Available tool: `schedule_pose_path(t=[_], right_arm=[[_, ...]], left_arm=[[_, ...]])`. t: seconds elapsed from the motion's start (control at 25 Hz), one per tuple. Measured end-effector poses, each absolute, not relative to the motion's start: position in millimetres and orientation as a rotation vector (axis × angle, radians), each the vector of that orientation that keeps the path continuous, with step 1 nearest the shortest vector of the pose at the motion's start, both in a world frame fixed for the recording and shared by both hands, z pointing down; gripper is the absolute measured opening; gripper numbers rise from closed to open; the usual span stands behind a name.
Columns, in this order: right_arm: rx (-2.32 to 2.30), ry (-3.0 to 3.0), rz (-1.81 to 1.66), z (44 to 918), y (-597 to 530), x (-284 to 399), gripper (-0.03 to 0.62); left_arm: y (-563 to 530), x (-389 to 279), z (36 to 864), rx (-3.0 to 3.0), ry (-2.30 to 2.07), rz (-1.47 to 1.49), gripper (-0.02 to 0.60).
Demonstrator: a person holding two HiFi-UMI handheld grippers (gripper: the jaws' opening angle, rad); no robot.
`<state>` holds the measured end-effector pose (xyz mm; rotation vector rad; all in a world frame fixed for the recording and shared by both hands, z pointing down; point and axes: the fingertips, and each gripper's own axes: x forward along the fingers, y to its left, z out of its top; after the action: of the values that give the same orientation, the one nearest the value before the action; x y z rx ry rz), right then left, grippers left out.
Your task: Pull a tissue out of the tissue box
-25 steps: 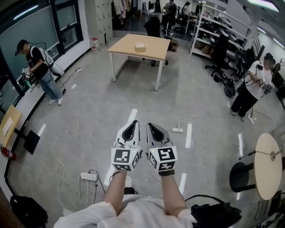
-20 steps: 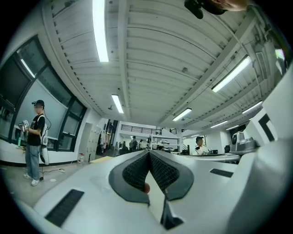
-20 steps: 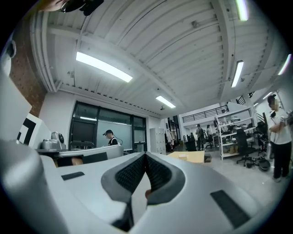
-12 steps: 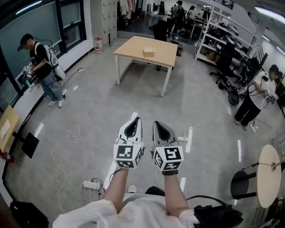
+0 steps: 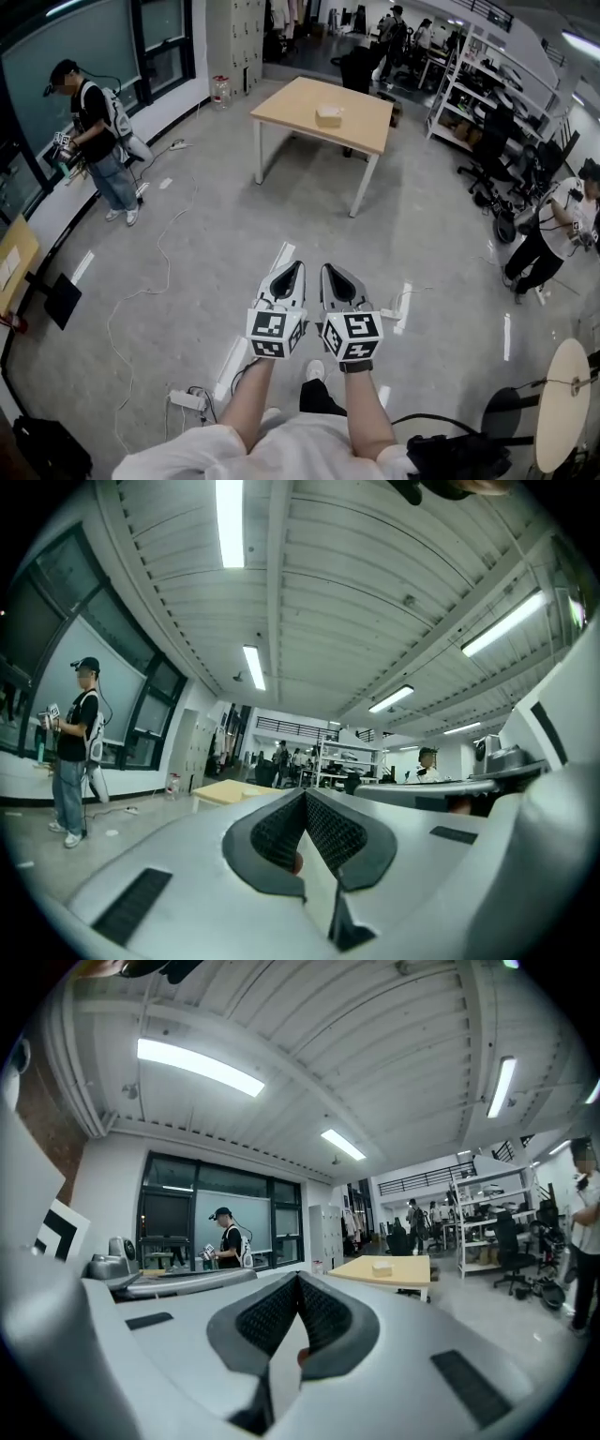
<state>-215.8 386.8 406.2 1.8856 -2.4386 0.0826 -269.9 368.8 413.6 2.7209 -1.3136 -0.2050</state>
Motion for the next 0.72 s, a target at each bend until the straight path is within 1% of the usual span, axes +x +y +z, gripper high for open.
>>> schedule_pose_path(t=[0.12,0.24,0.36,0.52,0.72], right_arm=[[1.894,-2.464,0.028,391,340,-194,-0.002],[1.936,-2.495,-0.007,371,301,-156,-0.002],[1.977,-2.500,-0.048,358,266,-119,-0.002],[2.004,-2.470,-0.075,351,227,-65,-0.002],[2.035,-2.450,-0.059,344,191,7,-0.002]], left_arm=[[315,-269,401,2.702,-1.428,-0.185,-0.012],[273,-250,384,2.702,-1.478,-0.214,-0.012],[239,-208,375,2.759,-1.473,-0.203,-0.012],[200,-138,374,2.841,-1.459,-0.107,-0.012],[161,-63,359,2.862,-1.409,-0.123,-0.012]])
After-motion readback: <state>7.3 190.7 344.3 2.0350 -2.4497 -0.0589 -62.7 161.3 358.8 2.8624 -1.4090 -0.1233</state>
